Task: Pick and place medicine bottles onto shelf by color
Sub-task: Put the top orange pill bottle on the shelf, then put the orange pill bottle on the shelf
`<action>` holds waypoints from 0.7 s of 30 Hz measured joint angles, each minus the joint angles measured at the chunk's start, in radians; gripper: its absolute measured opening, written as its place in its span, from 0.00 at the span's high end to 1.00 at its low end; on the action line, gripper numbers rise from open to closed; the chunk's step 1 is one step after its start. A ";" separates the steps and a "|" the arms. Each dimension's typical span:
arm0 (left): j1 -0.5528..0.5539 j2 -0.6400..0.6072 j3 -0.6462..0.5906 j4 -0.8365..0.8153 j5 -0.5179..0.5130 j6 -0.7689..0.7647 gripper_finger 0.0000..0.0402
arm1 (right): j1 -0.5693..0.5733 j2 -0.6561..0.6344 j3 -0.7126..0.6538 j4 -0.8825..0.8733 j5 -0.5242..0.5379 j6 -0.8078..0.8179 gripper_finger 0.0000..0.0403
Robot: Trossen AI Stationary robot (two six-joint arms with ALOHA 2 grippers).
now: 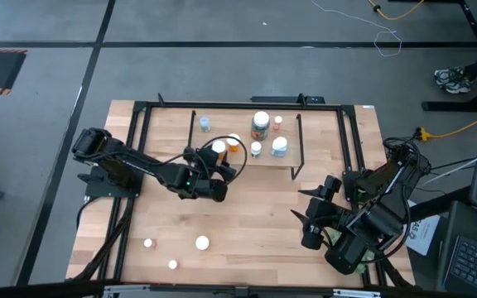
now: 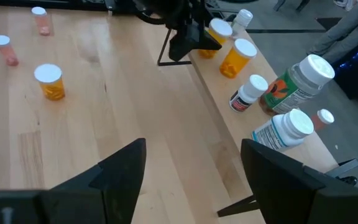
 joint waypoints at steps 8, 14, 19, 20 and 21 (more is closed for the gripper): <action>-0.028 0.000 0.070 0.003 -0.066 0.142 0.37 | 0.000 0.000 0.000 0.001 -0.006 0.002 0.34; -0.033 0.000 0.122 0.003 -0.113 0.261 0.36 | 0.000 0.000 0.000 0.002 -0.006 0.003 0.34; -0.089 0.000 0.219 0.003 -0.102 0.405 0.36 | 0.000 0.000 0.000 0.004 -0.007 0.003 0.34; -0.108 0.000 0.238 -0.001 -0.073 0.443 0.36 | 0.000 0.000 0.000 0.005 -0.007 0.005 0.34; -0.127 0.000 0.256 -0.012 -0.034 0.482 0.36 | 0.000 0.000 0.000 0.006 -0.009 0.014 0.34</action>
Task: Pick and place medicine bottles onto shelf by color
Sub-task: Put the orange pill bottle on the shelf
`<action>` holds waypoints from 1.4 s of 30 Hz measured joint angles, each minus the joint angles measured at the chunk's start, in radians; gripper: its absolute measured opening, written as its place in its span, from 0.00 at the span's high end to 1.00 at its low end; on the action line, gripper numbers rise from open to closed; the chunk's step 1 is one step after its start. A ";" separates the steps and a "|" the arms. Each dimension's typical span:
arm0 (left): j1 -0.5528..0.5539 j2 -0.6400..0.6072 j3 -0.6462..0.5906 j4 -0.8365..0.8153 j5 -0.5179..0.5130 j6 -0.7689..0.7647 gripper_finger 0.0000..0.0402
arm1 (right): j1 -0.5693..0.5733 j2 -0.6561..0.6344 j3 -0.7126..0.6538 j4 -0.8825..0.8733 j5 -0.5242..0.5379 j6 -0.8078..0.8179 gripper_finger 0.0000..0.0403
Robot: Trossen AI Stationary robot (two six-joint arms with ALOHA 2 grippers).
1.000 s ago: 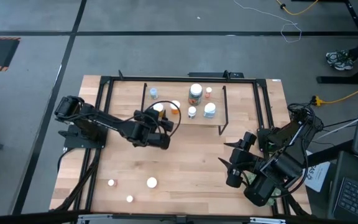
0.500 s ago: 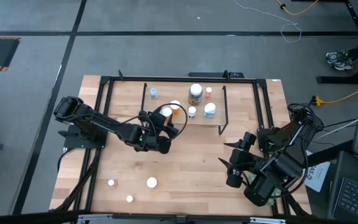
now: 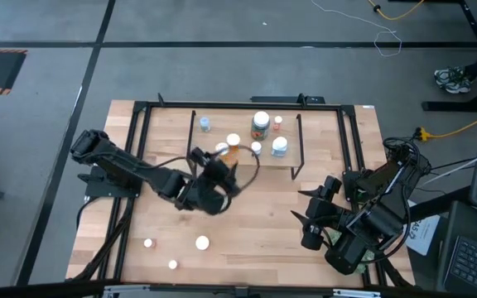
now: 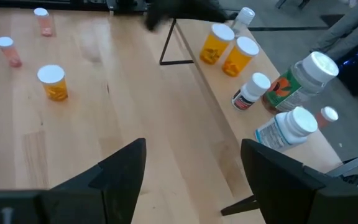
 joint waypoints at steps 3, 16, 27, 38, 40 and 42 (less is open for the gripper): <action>-0.061 0.000 0.040 -0.067 0.133 0.077 0.36 | 0.000 0.000 0.000 0.000 -0.023 0.016 0.34; -0.316 0.000 0.121 -0.635 0.674 -0.431 0.37 | -0.009 0.000 -0.095 0.133 -0.095 0.009 0.34; -0.452 0.000 0.121 -0.679 0.677 -0.419 0.37 | -0.085 0.001 -0.219 0.253 -0.224 0.005 0.34; -0.498 0.000 0.121 -0.636 0.778 -0.528 0.37 | -0.178 0.000 -0.281 0.857 -0.368 -0.371 0.34; -0.503 0.000 0.121 -0.637 0.810 -0.526 0.38 | -0.189 0.000 -0.300 0.970 -0.417 -0.430 0.34; -0.503 0.000 0.121 -0.643 0.854 -0.525 0.38 | -0.198 0.000 -0.321 1.046 -0.424 -0.465 0.34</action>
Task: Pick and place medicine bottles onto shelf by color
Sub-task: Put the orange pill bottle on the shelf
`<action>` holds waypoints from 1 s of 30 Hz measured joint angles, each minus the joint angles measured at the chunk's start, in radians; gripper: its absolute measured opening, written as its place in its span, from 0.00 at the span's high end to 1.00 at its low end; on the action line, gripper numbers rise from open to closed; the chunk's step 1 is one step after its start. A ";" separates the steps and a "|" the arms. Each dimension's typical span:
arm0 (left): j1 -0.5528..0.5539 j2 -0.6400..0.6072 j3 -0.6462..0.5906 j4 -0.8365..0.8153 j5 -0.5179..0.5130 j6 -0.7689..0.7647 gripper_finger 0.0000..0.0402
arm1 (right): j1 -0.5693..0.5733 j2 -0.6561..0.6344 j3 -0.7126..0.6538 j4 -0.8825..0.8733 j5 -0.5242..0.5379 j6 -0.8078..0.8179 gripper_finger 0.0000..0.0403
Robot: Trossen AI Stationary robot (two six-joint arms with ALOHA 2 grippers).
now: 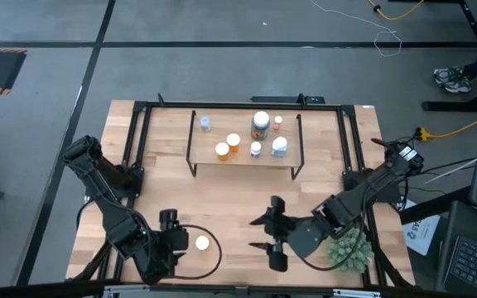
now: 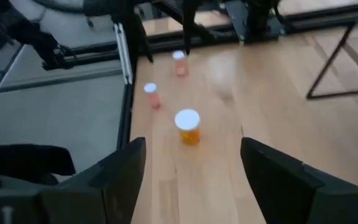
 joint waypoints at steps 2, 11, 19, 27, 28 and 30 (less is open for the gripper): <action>0.000 0.000 0.000 -0.015 0.049 0.001 0.38 | -0.009 0.000 -0.024 0.046 -0.002 -0.031 0.34; -0.003 0.000 0.000 -0.188 0.192 -0.041 0.38 | -0.069 0.093 -0.128 0.332 -0.048 -0.184 0.34; -0.071 0.000 0.000 -0.335 0.260 -0.126 0.38 | -0.093 0.300 0.045 0.334 -0.129 -0.317 0.34; -0.155 0.000 0.000 -0.419 0.191 -0.209 0.38 | -0.115 0.537 0.325 0.271 -0.186 -0.338 0.34; -0.163 0.000 0.000 -0.419 0.180 -0.214 0.38 | -0.117 0.563 0.357 0.255 -0.188 -0.333 0.34; -0.175 0.000 0.000 -0.418 0.176 -0.217 0.38 | -0.124 0.608 0.409 0.208 -0.202 -0.331 0.34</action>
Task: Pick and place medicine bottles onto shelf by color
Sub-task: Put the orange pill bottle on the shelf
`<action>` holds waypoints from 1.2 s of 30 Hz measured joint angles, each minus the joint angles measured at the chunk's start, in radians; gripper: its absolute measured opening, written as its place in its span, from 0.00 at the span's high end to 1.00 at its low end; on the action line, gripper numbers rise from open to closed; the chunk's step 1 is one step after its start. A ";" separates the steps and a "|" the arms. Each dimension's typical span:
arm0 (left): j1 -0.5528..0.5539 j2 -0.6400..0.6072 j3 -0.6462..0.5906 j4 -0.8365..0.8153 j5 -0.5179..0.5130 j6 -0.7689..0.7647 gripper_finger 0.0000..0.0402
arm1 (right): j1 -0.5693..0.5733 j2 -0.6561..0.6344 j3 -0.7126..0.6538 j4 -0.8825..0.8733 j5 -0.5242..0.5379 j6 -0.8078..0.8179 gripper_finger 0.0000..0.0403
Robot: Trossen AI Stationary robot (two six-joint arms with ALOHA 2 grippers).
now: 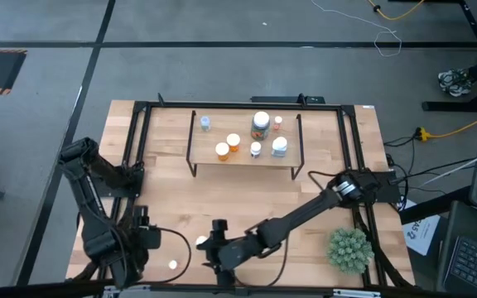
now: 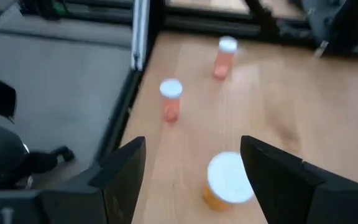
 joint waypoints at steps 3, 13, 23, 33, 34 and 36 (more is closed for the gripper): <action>-0.012 0.000 0.000 0.000 -0.017 -0.021 0.38 | -0.008 0.051 0.047 -0.032 -0.011 0.000 0.34; -0.023 0.000 0.000 0.002 -0.058 -0.025 0.38 | -0.044 0.094 0.058 -0.041 -0.018 -0.004 0.34; -0.023 0.000 0.000 0.002 -0.102 -0.025 0.38 | -0.051 0.094 0.058 0.005 -0.019 0.054 0.34; -0.023 0.000 0.000 0.003 -0.104 -0.025 0.38 | -0.055 0.094 0.049 -0.005 -0.018 0.096 0.21; -0.023 0.000 0.000 0.003 -0.105 -0.025 0.38 | -0.055 0.094 0.049 -0.003 -0.018 0.099 0.20; -0.023 0.000 0.000 0.003 -0.105 -0.025 0.38 | -0.055 0.094 0.049 -0.003 -0.017 0.096 0.20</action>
